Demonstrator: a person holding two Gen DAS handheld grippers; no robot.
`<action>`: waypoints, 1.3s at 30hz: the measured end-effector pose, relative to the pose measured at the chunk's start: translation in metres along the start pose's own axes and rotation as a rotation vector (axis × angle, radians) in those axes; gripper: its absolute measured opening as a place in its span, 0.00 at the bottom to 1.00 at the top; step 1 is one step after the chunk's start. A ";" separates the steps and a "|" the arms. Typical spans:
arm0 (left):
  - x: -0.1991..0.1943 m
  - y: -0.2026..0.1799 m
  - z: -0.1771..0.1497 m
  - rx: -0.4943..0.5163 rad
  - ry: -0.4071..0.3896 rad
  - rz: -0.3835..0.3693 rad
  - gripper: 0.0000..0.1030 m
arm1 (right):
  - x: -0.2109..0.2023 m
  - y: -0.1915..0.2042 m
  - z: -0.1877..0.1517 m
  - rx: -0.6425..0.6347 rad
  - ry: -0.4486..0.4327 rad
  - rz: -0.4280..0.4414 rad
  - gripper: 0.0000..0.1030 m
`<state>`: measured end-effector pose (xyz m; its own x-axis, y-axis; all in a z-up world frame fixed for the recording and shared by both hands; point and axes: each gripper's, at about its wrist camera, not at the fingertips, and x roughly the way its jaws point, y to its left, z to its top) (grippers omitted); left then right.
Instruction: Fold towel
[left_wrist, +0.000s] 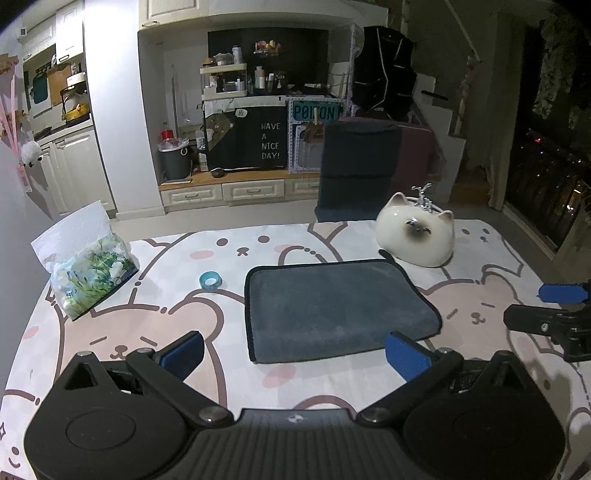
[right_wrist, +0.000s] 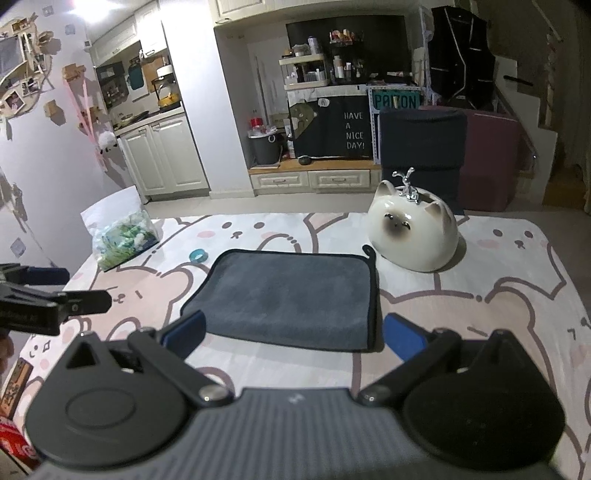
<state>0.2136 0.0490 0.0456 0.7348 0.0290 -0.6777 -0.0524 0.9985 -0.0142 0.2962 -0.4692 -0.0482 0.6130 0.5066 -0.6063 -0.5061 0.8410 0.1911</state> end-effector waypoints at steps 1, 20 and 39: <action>-0.004 -0.001 -0.001 0.002 -0.001 -0.003 1.00 | -0.004 0.001 -0.002 0.002 -0.001 0.002 1.00; -0.057 -0.010 -0.042 -0.001 -0.031 -0.042 1.00 | -0.055 0.010 -0.042 -0.016 -0.056 -0.001 1.00; -0.075 -0.016 -0.089 0.026 -0.013 -0.057 1.00 | -0.084 0.015 -0.084 -0.048 -0.054 0.006 1.00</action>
<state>0.0989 0.0267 0.0311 0.7448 -0.0274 -0.6667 0.0074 0.9994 -0.0328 0.1860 -0.5149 -0.0592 0.6408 0.5225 -0.5625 -0.5381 0.8282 0.1564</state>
